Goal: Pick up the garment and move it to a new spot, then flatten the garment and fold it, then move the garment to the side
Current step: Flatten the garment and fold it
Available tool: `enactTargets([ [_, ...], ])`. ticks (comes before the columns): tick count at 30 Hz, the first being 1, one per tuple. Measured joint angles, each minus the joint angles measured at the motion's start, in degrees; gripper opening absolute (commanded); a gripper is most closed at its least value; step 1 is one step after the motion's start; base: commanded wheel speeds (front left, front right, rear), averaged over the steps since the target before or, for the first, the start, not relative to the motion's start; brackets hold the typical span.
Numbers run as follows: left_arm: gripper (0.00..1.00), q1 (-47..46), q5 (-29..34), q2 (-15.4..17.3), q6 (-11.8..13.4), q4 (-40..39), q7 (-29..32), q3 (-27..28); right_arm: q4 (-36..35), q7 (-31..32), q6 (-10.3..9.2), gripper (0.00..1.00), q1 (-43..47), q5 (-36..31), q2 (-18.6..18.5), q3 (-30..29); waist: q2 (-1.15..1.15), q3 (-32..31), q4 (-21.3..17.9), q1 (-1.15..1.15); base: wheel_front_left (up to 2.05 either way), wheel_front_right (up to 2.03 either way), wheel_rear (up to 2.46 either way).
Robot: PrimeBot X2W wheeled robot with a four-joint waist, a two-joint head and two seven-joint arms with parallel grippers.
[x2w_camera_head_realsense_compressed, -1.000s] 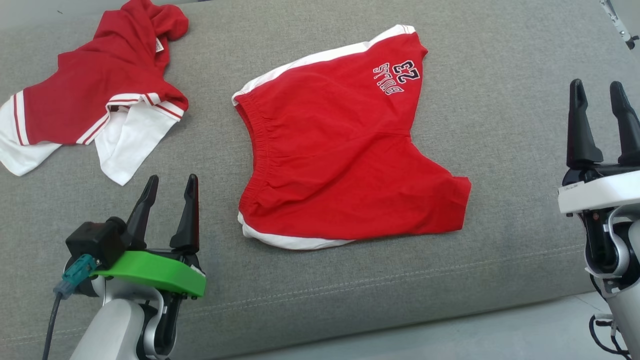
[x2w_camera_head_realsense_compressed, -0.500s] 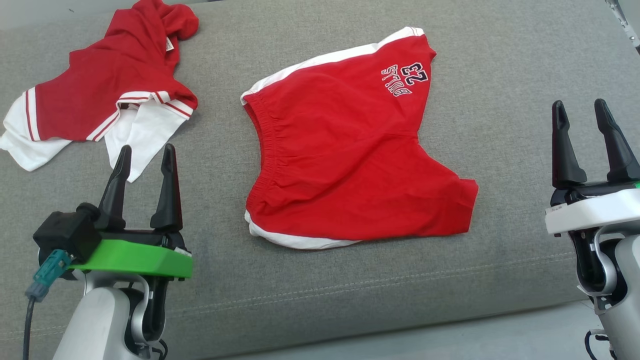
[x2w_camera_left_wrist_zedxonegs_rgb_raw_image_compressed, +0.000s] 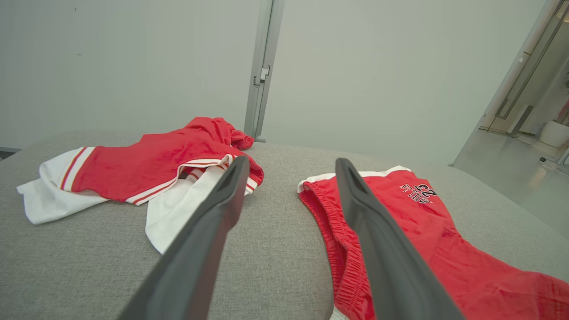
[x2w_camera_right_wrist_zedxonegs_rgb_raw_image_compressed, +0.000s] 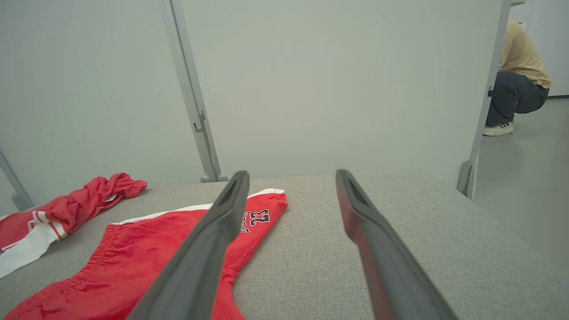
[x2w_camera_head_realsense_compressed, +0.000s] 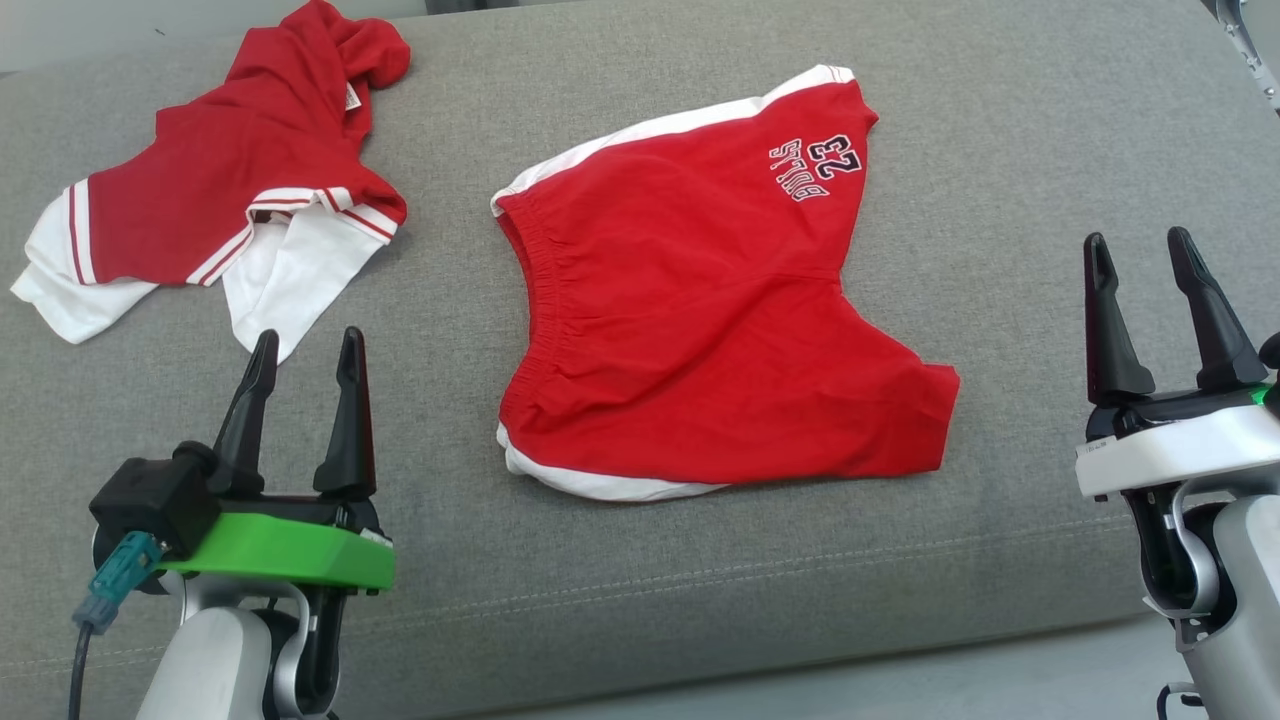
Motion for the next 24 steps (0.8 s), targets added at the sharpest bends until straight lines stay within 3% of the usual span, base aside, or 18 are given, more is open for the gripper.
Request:
enactTargets([
  [24,1.00,1.42,1.07,-1.76,-3.00,1.88,0.00,1.26,5.12,0.00,4.57,1.00,3.54,0.02,3.48,-1.71,0.00,-0.50,-0.68,0.00,0.00,0.00,0.00],
])
